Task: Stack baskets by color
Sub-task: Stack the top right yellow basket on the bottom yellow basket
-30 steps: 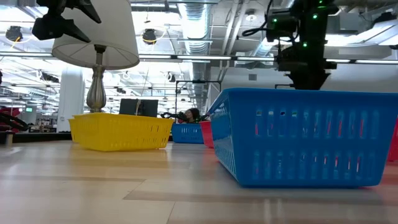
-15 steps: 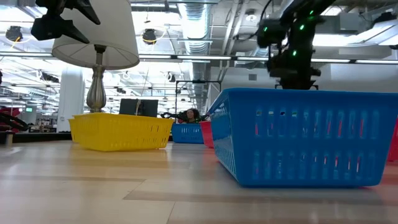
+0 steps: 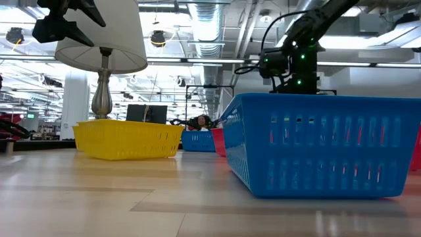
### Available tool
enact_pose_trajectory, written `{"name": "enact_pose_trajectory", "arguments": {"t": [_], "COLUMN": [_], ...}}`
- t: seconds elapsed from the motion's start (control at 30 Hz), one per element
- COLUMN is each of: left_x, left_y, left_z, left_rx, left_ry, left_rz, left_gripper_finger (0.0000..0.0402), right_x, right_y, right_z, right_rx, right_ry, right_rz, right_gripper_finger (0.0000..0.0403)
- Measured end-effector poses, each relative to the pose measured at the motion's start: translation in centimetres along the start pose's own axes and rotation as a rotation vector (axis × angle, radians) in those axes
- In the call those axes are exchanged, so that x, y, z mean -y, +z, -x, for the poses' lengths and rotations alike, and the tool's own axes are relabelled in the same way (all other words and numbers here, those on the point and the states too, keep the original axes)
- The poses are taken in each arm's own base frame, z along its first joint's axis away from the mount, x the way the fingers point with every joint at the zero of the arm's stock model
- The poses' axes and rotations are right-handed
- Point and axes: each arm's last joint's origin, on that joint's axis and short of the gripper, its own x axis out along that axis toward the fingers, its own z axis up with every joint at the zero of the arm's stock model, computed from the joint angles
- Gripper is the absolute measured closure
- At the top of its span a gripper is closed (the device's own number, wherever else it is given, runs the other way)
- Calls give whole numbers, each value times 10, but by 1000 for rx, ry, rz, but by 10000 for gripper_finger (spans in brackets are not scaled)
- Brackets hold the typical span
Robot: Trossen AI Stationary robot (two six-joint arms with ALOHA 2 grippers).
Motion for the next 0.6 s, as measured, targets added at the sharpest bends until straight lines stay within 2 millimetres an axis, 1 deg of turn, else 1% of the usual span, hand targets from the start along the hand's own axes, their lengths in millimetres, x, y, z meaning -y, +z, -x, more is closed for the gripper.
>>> {"name": "enact_pose_trajectory", "arguments": {"t": [0.1,0.17,0.27,0.37,0.4,0.43,0.53,0.6], "left_x": [-1,-2,-2,-2,-2,-2,-2,-2], "left_y": [-1,-1,-1,-1,-1,-1,-1,-1], "left_z": [0,0,0,0,0,0,0,0], "left_rx": [-8,-10,-12,-13,-14,-13,-13,-13], "left_ry": [13,16,23,24,23,23,24,25], "left_rz": [-4,-5,-7,-6,-7,-7,-12,-13], "left_gripper_finger": [161,161,161,161,161,161,161,161], "right_x": [0,-1,-3,-4,-4,-4,1,6], "right_y": [1,1,1,1,1,1,2,5], "right_z": [-7,-11,-20,-23,-21,-19,-5,13], "right_rx": [-25,-45,-89,-105,-100,-90,-62,-22], "right_ry": [-4,-4,20,24,26,29,38,49], "right_rz": [0,3,6,22,28,34,21,9], "right_gripper_finger": [168,196,261,346,373,386,389,395]}}
